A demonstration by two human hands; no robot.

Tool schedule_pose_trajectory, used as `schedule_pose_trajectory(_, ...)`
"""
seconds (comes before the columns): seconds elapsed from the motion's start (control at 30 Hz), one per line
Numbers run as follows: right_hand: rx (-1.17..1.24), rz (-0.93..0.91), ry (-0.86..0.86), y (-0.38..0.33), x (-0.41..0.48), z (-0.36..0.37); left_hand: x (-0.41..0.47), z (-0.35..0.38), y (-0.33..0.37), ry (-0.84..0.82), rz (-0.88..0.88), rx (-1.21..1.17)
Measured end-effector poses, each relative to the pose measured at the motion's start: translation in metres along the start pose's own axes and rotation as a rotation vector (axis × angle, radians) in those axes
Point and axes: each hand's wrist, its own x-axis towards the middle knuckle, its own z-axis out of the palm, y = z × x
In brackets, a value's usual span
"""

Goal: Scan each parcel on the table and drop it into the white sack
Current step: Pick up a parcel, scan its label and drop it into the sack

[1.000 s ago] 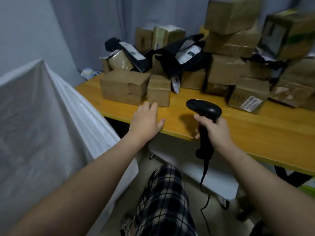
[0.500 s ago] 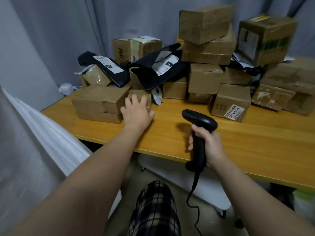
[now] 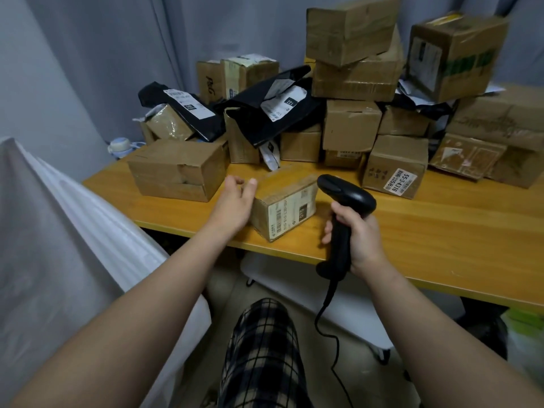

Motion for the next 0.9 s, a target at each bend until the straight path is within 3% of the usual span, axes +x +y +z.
schedule_pose_trajectory(0.1, -0.028, 0.0, 0.013, 0.001, 0.0, 0.0, 0.004, -0.005, 0.005, 0.099, 0.179, 0.107)
schedule_pose_trajectory(0.17, -0.044, 0.0, 0.015, 0.001, -0.001, 0.0, 0.0, -0.007, 0.017, 0.026, 0.3, 0.181)
schedule_pose_trajectory(0.27, -0.053, 0.0, 0.01, 0.002, -0.001, 0.0, -0.003, -0.006, 0.035, -0.221, 0.227, 0.57)
schedule_pose_trajectory(0.33, -0.061, -0.006, 0.003, 0.001, -0.001, -0.001, -0.001, -0.009, 0.041, -0.393, 0.066, 0.659)
schedule_pose_trajectory(0.43, -0.079, -0.016, 0.004, 0.002, -0.001, -0.002, 0.001, -0.014, 0.036, -0.422, 0.001, 0.465)
schedule_pose_trajectory(0.57, -0.077, -0.019, -0.002, 0.003, -0.001, -0.004, -0.002, -0.018, 0.036, -0.138, 0.144, 0.047)
schedule_pose_trajectory(0.67, -0.066, -0.024, -0.002, 0.002, -0.003, -0.005, 0.004, -0.016, 0.048, -0.007, 0.287, 0.01)
schedule_pose_trajectory(0.8, -0.074, -0.025, 0.029, 0.0, -0.006, -0.006, 0.011, -0.001, 0.055, -0.095, 0.408, 0.165)
schedule_pose_trajectory(0.9, -0.096, -0.038, 0.037, -0.001, -0.01, -0.01, 0.013, 0.002, 0.052, -0.269, 0.308, 0.154)
